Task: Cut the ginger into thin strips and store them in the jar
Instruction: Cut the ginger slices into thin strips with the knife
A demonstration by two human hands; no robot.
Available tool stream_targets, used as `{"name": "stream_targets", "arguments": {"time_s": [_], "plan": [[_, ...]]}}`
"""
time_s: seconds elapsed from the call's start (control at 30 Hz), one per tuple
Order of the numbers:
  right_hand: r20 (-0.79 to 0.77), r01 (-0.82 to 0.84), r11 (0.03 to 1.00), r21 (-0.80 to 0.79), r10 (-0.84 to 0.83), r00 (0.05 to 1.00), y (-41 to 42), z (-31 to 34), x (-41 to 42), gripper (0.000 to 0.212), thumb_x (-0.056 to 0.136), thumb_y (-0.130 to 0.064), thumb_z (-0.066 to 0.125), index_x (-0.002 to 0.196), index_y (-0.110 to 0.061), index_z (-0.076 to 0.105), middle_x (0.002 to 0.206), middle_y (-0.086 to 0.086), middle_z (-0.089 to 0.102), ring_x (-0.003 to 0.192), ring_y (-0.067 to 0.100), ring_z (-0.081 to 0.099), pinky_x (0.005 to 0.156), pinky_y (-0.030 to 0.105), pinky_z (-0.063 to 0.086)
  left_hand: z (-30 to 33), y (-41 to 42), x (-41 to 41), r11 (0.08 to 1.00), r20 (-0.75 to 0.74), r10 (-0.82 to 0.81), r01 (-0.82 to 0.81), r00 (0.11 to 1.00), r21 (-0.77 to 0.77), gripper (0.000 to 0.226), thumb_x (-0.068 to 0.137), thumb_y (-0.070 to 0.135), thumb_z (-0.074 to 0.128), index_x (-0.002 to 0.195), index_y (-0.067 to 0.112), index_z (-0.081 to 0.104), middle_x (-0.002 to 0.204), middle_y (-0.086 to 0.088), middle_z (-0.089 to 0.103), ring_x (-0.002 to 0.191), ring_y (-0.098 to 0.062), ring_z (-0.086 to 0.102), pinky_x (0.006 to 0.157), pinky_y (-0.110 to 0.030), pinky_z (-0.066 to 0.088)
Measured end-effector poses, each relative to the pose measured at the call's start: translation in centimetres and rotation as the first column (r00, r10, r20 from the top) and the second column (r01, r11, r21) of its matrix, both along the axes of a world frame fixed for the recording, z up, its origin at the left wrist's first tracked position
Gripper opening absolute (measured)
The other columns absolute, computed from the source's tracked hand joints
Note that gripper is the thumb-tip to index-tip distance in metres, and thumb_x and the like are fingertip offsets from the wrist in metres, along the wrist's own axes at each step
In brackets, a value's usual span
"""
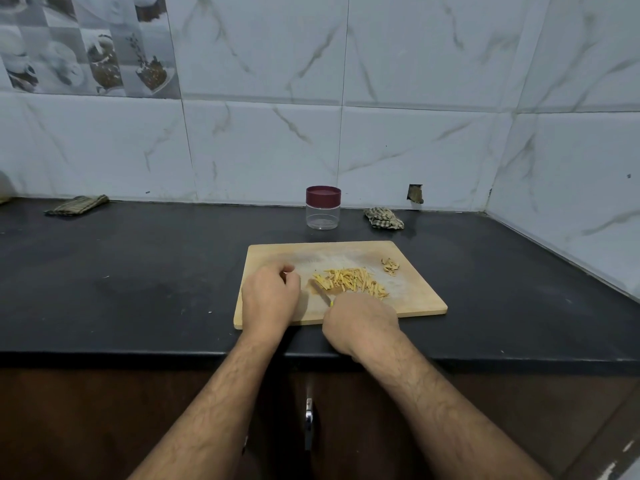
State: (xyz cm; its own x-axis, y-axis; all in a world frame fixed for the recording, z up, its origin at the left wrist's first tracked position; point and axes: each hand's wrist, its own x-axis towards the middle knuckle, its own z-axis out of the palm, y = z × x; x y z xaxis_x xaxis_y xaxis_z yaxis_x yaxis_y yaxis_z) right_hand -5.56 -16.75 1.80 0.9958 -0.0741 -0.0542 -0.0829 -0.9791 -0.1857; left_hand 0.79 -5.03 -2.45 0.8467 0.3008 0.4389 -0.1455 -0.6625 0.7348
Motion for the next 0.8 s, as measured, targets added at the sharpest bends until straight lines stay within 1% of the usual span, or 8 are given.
{"name": "stream_targets", "arguments": {"time_s": [0.1, 0.2, 0.27, 0.37, 0.47, 0.57, 0.7, 0.8], "plan": [[-0.013, 0.055, 0.998, 0.002, -0.055, 0.998, -1.2, 0.4, 0.0, 0.027, 0.096, -0.017, 0.043, 0.114, -0.013, 0.063, 0.093, 0.002, 0.056, 0.084, 0.023, 0.055, 0.075, 0.032, 0.049, 0.2, 0.0, -0.2, 0.998, -0.01, 0.024, -0.025, 1.0, -0.056, 0.026, 0.092, 0.019, 0.052, 0.108, 0.016, 0.074, 0.102, 0.004, 0.072, 0.087, -0.008, 0.052, 0.076, -0.02, 0.035], [-0.005, 0.06, 0.998, 0.027, -0.06, 0.998, -1.4, 0.4, -0.1, 0.023, 0.097, -0.02, 0.044, 0.11, -0.015, 0.063, 0.091, 0.0, 0.056, 0.085, 0.022, 0.056, 0.072, 0.032, 0.047, 0.2, 0.1, -0.1, 0.995, 0.014, 0.03, -0.029, 0.999, -0.091, 0.023, 0.092, 0.019, 0.053, 0.1, 0.017, 0.074, 0.094, 0.006, 0.071, 0.084, -0.009, 0.052, 0.074, -0.022, 0.036], [-0.02, 0.045, 0.998, 0.033, -0.044, 0.999, -1.2, 0.2, -0.2, 0.016, 0.097, -0.021, 0.044, 0.099, -0.016, 0.059, 0.085, -0.001, 0.057, 0.081, 0.021, 0.059, 0.072, 0.031, 0.05, 0.1, 0.2, -0.1, 0.993, 0.033, 0.031, -0.027, 0.999, -0.112, 0.021, 0.093, 0.021, 0.052, 0.084, 0.018, 0.071, 0.08, 0.006, 0.068, 0.078, -0.013, 0.055, 0.068, -0.026, 0.036], [-0.048, 0.052, 0.997, 0.058, -0.049, 0.998, -1.2, 0.2, -0.3, 0.015, 0.097, -0.022, 0.043, 0.093, -0.015, 0.055, 0.088, 0.001, 0.062, 0.08, 0.021, 0.066, 0.078, 0.034, 0.057, 0.2, 0.4, -0.2, 0.983, 0.062, 0.04, -0.029, 0.997, -0.18, 0.034, 0.095, 0.024, 0.049, 0.063, 0.014, 0.055, 0.06, 0.005, 0.053, 0.065, -0.016, 0.049, 0.056, -0.028, 0.033], [-0.064, 0.077, 0.994, 0.077, -0.072, 0.995, -2.0, 0.9, -0.3, 0.012, 0.096, -0.019, 0.042, 0.095, -0.016, 0.053, 0.094, 0.003, 0.064, 0.086, 0.023, 0.068, 0.08, 0.035, 0.057, 0.3, 0.9, 0.0, 0.974, 0.079, 0.014, 0.004, 0.997, -0.227, 0.029, 0.096, 0.026, 0.051, 0.074, 0.014, 0.065, 0.067, 0.006, 0.061, 0.071, -0.015, 0.056, 0.066, -0.031, 0.042], [-0.071, 0.066, 0.995, 0.08, -0.061, 0.996, -2.6, 1.6, -0.4, 0.012, 0.095, -0.016, 0.039, 0.091, -0.015, 0.051, 0.085, 0.003, 0.061, 0.082, 0.023, 0.065, 0.067, 0.031, 0.047, 0.4, 1.6, 0.1, 0.973, 0.08, -0.016, 0.034, 0.997, -0.229, 0.022, 0.096, 0.028, 0.054, 0.095, 0.017, 0.073, 0.084, 0.007, 0.069, 0.086, -0.014, 0.062, 0.08, -0.033, 0.049], [-0.062, 0.018, 0.996, 0.087, -0.012, 0.998, -2.1, 1.2, -0.4, 0.014, 0.095, -0.02, 0.042, 0.088, -0.015, 0.053, 0.082, 0.001, 0.064, 0.079, 0.021, 0.067, 0.067, 0.029, 0.049, 0.9, 1.9, 0.1, 0.984, 0.085, -0.023, 0.038, 0.996, -0.173, 0.02, 0.095, 0.028, 0.054, 0.097, 0.02, 0.073, 0.084, 0.011, 0.068, 0.087, -0.011, 0.061, 0.076, -0.026, 0.042], [-0.046, 0.03, 0.997, 0.066, -0.027, 0.999, -2.2, 0.9, 0.0, 0.017, 0.096, -0.02, 0.042, 0.095, -0.015, 0.057, 0.083, 0.0, 0.062, 0.079, 0.021, 0.066, 0.07, 0.029, 0.05, 1.4, 2.2, 0.3, 0.988, 0.063, -0.017, 0.026, 0.998, -0.149, 0.022, 0.096, 0.028, 0.053, 0.1, 0.021, 0.073, 0.085, 0.012, 0.068, 0.088, -0.009, 0.06, 0.076, -0.024, 0.039]]}}
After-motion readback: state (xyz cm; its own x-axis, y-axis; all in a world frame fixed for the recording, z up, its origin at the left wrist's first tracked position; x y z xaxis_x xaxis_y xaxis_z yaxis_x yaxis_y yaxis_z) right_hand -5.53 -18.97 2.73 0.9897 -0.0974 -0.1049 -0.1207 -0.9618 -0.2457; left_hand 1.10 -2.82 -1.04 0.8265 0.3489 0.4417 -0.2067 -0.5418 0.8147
